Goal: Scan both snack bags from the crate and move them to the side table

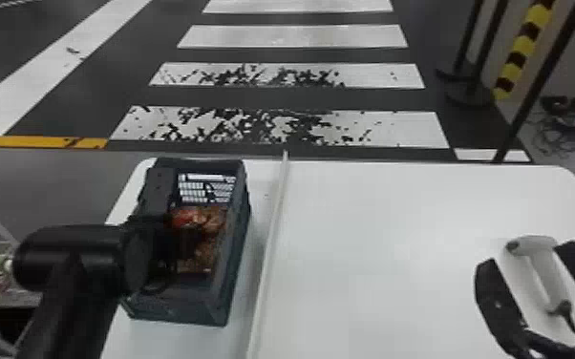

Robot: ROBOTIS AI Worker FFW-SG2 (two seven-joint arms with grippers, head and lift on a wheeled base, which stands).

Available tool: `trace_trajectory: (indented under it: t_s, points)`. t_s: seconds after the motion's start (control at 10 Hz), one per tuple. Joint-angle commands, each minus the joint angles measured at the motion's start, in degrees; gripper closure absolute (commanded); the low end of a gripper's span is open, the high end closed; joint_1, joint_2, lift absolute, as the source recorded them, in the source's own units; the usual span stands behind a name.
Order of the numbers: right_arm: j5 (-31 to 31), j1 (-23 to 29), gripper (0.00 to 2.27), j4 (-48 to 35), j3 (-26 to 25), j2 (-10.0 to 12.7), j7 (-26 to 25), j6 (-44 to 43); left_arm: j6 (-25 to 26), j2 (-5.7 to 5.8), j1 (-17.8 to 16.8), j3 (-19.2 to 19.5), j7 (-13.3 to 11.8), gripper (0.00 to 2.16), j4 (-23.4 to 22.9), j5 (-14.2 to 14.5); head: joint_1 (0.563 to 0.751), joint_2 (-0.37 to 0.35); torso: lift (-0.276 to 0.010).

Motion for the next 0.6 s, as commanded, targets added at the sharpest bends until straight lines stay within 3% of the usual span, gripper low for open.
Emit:
trace_trajectory:
  t_s: [0.0,0.5]
  points:
    - [0.0,0.43,0.11,-0.21,0.0,0.01,0.01,-0.59,-0.08,0.17,2.25,0.39,0.92,1.7,-5.89,0.09,0.695,0.082,-0.095]
    - [0.18,1.31,0.11,-0.65,0.0,0.1,0.01,-1.46,-0.26,0.17,6.56,1.89,2.41,1.73,-14.59,0.88,0.695,0.085,-0.095]
